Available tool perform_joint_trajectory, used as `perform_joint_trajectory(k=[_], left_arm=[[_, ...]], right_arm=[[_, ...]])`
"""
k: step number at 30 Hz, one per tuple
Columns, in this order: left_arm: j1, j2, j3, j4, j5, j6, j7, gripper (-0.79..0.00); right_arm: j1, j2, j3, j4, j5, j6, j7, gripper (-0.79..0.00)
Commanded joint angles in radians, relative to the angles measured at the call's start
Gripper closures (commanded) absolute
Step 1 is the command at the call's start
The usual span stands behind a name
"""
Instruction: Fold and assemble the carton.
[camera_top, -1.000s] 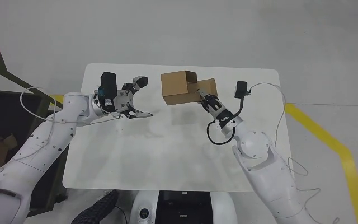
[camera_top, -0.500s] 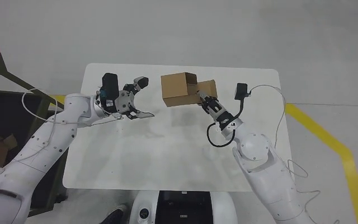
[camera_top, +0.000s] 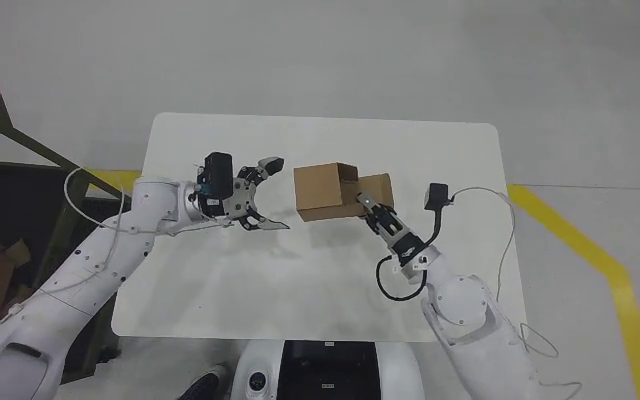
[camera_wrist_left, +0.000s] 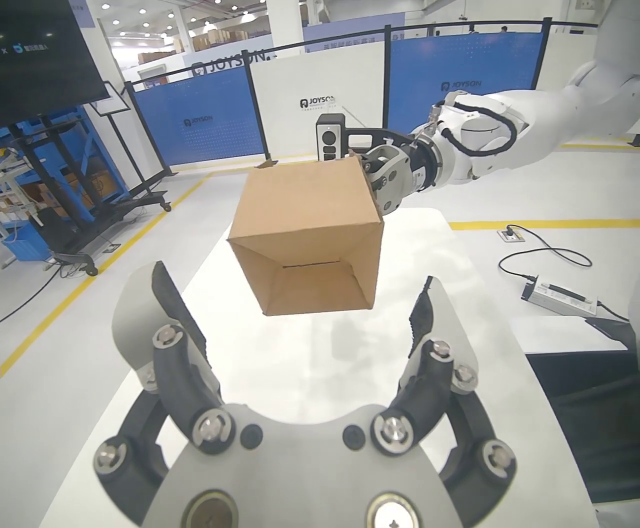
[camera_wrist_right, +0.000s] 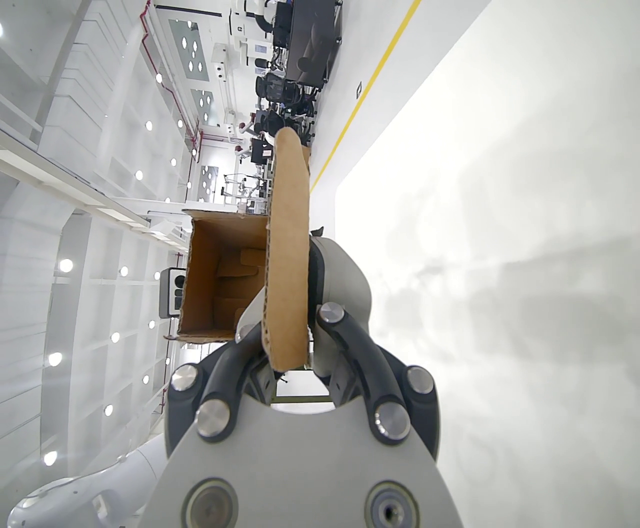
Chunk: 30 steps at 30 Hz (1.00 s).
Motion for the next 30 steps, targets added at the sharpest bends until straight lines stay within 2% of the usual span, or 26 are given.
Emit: perform_joint_trajectory(k=[1, 12, 18, 20, 21, 22, 24, 25, 26, 28, 30], left_arm=[[-0.004, -0.012, 0.022, 0.003, -0.001, -0.009, 0.005, -0.785], [-0.042, -0.060, 0.053, 0.048, -0.032, 0.015, 0.006, -0.785], [-0.053, -0.079, 0.060, 0.078, -0.058, 0.000, -0.012, -0.785], [-0.056, -0.086, 0.063, 0.086, -0.070, -0.010, -0.023, -0.489], [-0.056, -0.088, 0.063, 0.089, -0.075, -0.013, -0.027, -0.440], [-0.057, -0.091, 0.063, 0.090, -0.078, -0.016, -0.031, -0.468], [-0.057, -0.095, 0.061, 0.092, -0.083, -0.021, -0.037, -0.588], [-0.057, -0.097, 0.059, 0.093, -0.088, -0.023, -0.037, -0.459], [-0.056, -0.098, 0.057, 0.094, -0.092, -0.026, -0.039, -0.388], [-0.054, -0.101, 0.053, 0.096, -0.097, -0.031, -0.045, -0.403], [-0.054, -0.104, 0.049, 0.098, -0.099, -0.036, -0.053, -0.496]], right_arm=[[-0.009, 0.000, 0.004, 0.000, -0.002, -0.008, -0.019, 0.000], [0.000, -0.005, -0.022, 0.028, -0.060, -0.053, -0.050, 0.000], [0.008, -0.009, -0.036, 0.042, -0.085, -0.057, -0.075, 0.000], [0.009, -0.010, -0.040, 0.046, -0.089, -0.061, -0.082, 0.000], [0.009, -0.010, -0.042, 0.048, -0.090, -0.062, -0.084, 0.000], [0.010, -0.011, -0.043, 0.050, -0.089, -0.064, -0.085, 0.000], [0.010, -0.012, -0.045, 0.055, -0.089, -0.066, -0.090, 0.000], [0.011, -0.013, -0.045, 0.057, -0.089, -0.067, -0.091, 0.000], [0.012, -0.013, -0.046, 0.059, -0.089, -0.067, -0.091, 0.000], [0.013, -0.013, -0.045, 0.061, -0.094, -0.068, -0.094, 0.000], [0.013, -0.014, -0.045, 0.062, -0.095, -0.069, -0.095, 0.000]])
